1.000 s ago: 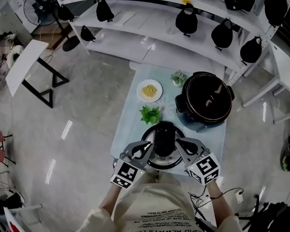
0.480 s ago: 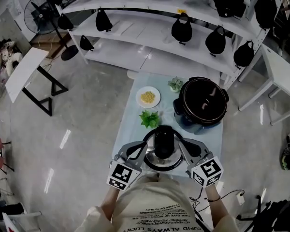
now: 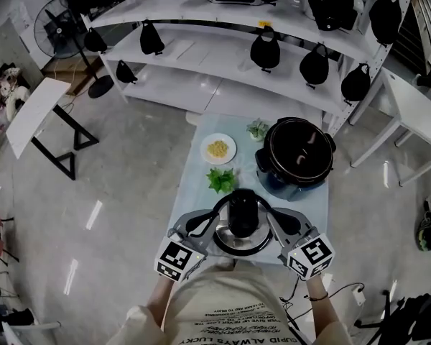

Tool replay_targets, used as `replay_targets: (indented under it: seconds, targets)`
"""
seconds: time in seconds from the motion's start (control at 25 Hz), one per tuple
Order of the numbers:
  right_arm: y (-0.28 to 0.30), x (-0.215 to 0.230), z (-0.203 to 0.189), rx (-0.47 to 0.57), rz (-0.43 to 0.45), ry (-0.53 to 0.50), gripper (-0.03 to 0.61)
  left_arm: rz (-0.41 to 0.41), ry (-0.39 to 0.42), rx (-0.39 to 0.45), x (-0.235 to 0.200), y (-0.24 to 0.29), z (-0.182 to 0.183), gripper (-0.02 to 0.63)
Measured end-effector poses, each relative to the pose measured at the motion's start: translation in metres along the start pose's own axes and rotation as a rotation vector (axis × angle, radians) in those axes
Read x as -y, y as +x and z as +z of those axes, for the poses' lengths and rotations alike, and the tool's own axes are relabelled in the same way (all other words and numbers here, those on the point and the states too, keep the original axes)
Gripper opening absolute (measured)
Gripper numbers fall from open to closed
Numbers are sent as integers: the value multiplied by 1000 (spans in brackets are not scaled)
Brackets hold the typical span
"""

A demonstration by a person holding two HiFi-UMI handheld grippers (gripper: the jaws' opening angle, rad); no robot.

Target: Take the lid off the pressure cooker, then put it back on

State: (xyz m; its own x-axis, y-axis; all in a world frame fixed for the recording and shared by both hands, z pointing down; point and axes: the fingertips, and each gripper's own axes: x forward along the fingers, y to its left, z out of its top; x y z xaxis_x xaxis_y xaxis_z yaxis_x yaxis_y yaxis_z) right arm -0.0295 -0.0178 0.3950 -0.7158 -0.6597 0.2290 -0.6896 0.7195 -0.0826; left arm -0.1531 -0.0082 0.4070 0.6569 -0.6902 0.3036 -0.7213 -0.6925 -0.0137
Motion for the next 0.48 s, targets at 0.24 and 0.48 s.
replay_targets:
  seconds: [0.24,0.48]
  targets:
    - [-3,5,-1,16,26,-1,8,-15,31,-34,3,4,-4,37]
    - [-4,10,-9,-23,82,-3,95,-16,22,-32,11,11,-2,176]
